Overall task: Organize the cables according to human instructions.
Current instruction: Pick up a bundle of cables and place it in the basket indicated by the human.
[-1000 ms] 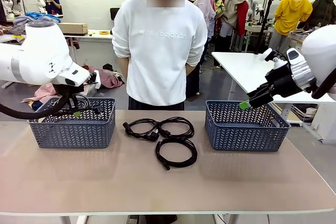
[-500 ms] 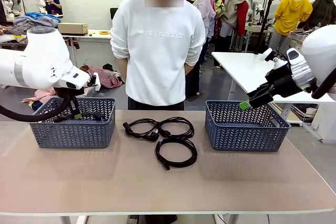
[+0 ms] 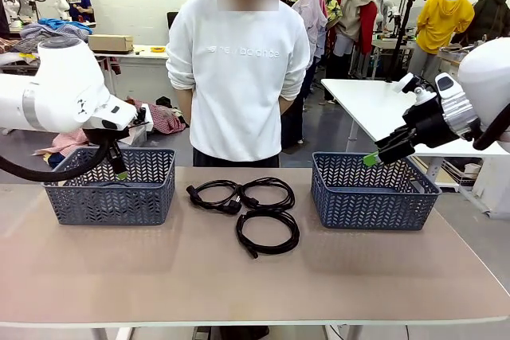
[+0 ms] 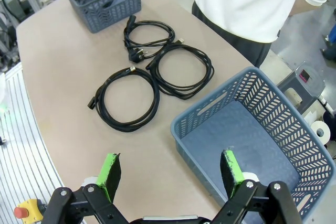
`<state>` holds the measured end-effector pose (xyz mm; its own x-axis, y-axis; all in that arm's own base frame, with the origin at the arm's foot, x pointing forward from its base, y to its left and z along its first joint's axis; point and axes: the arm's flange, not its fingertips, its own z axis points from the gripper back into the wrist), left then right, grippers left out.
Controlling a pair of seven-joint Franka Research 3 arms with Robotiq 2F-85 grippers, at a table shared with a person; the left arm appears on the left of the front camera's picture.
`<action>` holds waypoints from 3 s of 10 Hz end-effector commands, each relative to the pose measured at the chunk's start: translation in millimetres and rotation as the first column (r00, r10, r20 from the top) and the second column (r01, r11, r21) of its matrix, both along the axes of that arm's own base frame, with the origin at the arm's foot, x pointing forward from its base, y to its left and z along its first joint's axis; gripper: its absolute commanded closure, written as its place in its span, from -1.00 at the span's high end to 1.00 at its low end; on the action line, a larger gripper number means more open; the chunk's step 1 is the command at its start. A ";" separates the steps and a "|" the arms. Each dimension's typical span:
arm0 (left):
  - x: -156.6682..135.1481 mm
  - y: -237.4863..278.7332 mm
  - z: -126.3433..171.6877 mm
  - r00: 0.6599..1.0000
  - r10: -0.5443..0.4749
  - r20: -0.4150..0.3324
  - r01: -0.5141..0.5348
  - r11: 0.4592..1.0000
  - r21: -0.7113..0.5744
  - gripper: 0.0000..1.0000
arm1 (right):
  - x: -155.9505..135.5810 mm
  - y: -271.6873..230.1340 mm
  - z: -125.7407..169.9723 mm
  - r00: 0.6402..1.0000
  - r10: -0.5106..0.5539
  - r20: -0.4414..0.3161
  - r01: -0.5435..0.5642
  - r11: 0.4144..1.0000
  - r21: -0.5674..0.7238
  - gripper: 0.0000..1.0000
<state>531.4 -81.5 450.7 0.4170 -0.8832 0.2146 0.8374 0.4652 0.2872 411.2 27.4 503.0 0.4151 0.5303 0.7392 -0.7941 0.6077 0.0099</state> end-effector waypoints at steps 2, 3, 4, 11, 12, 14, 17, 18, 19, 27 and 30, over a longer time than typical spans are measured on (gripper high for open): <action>-7.3 -0.7 11.7 0.998 0.007 -0.055 -0.010 0.999 -0.048 1.00 | 2.7 -0.1 -2.0 1.000 0.020 0.021 -0.020 1.000 0.016 1.00; -8.2 -1.8 13.8 0.998 0.005 -0.068 -0.009 0.998 -0.063 1.00 | 2.7 -0.1 -2.0 1.000 0.020 0.021 -0.020 1.000 0.016 1.00; -8.5 -1.1 14.7 0.997 0.007 -0.077 -0.012 0.998 -0.064 1.00 | 2.7 -0.1 -2.0 1.000 0.020 0.021 -0.020 1.000 0.016 1.00; -9.2 -5.3 10.8 0.997 0.017 -0.073 -0.021 0.999 -0.049 1.00 | 2.7 -0.1 -2.0 1.000 0.020 0.021 -0.020 1.000 0.016 1.00; -9.2 -5.3 10.8 0.997 0.017 -0.073 -0.021 0.999 -0.049 1.00 | 2.7 -0.1 -2.0 1.000 0.020 0.021 -0.020 1.000 0.016 1.00; -7.6 -6.4 10.0 0.997 0.021 -0.081 -0.025 0.998 -0.059 1.00 | 2.7 -0.1 -2.0 1.000 0.020 0.021 -0.020 1.000 0.016 1.00; -28.2 -49.4 33.1 0.997 -0.066 -0.045 0.058 0.985 -0.164 1.00 | 2.7 -0.1 -2.0 1.000 0.020 0.021 -0.020 1.000 0.016 1.00; -38.3 -64.2 44.7 0.994 -0.107 -0.037 0.097 0.974 -0.205 1.00 | 2.7 -0.1 -2.0 1.000 0.020 0.021 -0.020 1.000 0.016 1.00; -48.0 -75.2 51.4 0.990 -0.139 -0.029 0.127 0.959 -0.252 1.00 | 2.7 -0.1 -2.0 1.000 0.020 0.021 -0.020 1.000 0.016 1.00; -120.2 -114.4 49.6 0.985 -0.169 -0.032 0.145 0.913 -0.382 1.00 | 2.7 -0.1 -2.0 1.000 0.020 0.021 -0.020 1.000 0.016 1.00; -105.1 -114.3 52.3 0.982 -0.187 -0.035 0.159 0.907 -0.389 1.00 | 2.7 -0.1 -2.0 1.000 0.020 0.021 -0.020 1.000 0.016 1.00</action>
<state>422.2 -196.6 501.8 0.2931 -0.7993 0.5247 0.9260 0.3738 0.0522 411.2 27.3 502.9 0.4150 0.5311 0.7387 -0.7945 0.6071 0.0099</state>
